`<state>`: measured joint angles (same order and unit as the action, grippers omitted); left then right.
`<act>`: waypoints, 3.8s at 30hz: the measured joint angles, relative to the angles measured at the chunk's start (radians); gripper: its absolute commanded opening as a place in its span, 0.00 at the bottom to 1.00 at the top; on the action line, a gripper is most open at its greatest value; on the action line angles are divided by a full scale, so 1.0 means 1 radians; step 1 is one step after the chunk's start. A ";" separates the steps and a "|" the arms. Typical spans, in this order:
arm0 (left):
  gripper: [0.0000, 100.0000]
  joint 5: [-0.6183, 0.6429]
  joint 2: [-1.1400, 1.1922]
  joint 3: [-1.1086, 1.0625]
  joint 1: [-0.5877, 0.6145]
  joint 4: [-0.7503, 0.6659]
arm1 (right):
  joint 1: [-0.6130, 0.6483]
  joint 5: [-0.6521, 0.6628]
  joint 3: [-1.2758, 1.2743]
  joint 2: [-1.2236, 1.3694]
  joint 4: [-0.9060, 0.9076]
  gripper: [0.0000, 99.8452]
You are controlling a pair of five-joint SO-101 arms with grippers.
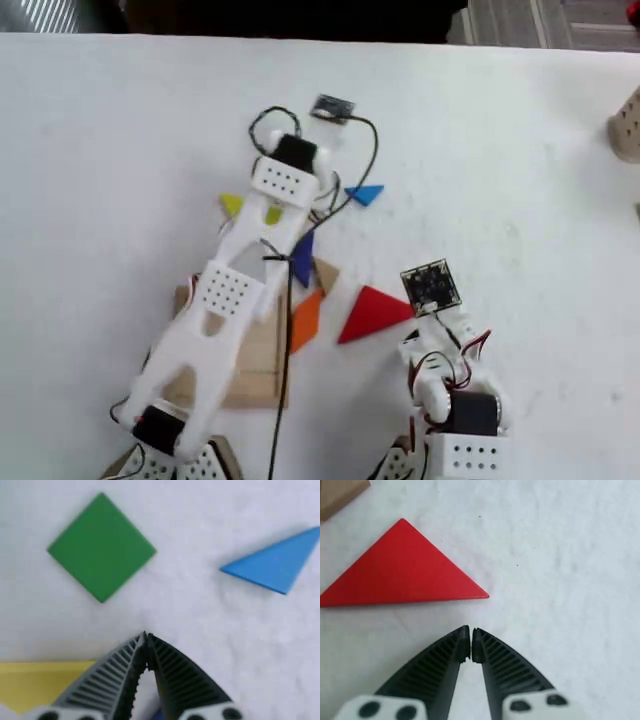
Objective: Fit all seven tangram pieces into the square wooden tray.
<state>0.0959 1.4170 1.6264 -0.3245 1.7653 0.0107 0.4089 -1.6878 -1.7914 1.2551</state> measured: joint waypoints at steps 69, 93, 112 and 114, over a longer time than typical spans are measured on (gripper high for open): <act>0.02 -0.170 -1.590 -2.535 0.247 -1.020 | 0.000 0.000 0.000 0.000 0.000 0.02; 0.02 -0.209 -1.616 -2.309 0.308 -0.789 | 0.000 0.000 0.000 0.000 0.000 0.02; 0.02 -0.448 -1.468 -2.358 0.660 -0.904 | 0.000 0.000 0.000 0.000 0.000 0.02; 0.02 -0.448 -1.468 -2.368 0.654 -0.904 | 0.000 0.000 0.000 0.000 0.000 0.02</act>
<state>-0.3521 -0.0514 -0.7411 0.3291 0.8615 0.0107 0.4089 -1.6878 -1.7914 1.2551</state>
